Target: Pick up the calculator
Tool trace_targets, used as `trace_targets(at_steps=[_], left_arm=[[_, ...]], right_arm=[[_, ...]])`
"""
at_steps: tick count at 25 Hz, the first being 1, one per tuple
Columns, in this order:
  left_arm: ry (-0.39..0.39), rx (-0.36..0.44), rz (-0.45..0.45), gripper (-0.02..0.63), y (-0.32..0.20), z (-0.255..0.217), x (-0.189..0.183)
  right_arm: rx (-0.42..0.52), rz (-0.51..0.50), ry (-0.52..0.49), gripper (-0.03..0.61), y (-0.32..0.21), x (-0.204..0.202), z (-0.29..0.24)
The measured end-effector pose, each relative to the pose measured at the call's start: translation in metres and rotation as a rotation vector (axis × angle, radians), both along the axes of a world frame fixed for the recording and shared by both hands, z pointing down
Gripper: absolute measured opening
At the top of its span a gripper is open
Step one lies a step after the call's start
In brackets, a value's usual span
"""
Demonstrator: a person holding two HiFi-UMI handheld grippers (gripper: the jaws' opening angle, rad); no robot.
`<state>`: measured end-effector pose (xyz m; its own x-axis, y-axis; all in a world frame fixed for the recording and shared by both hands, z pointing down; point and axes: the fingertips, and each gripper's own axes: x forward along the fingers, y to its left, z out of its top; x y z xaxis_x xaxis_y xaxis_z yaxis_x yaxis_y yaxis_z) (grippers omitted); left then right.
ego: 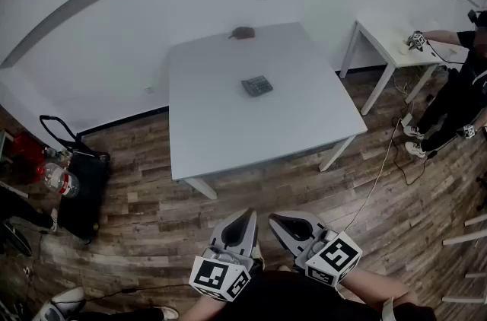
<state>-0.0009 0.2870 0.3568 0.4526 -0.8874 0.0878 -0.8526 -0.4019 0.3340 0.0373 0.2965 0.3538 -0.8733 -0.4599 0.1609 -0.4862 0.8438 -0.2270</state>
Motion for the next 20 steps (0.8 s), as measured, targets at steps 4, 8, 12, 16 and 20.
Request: trace_targets(at_steps=[4,8,12,16,20], left_arm=[[0.004,0.007,0.029,0.006,-0.039,-0.001,-0.026],[0.011,0.026,0.059,0.006,-0.067,-0.004,-0.040],[0.028,0.019,0.080,0.006,-0.087,-0.004,-0.047],[0.031,0.005,0.090,0.006,-0.104,0.001,-0.047],[0.026,-0.004,0.075,0.006,-0.122,0.005,-0.049]], right_arm=[[0.006,0.017,0.009,0.014,-0.037,-0.029,0.000],[0.019,0.038,0.025,0.014,-0.062,-0.046,0.000],[0.029,0.058,0.042,0.014,-0.082,-0.054,-0.003],[0.024,0.073,0.053,0.014,-0.102,-0.052,0.000],[0.019,0.062,0.050,0.014,-0.123,-0.052,0.007]])
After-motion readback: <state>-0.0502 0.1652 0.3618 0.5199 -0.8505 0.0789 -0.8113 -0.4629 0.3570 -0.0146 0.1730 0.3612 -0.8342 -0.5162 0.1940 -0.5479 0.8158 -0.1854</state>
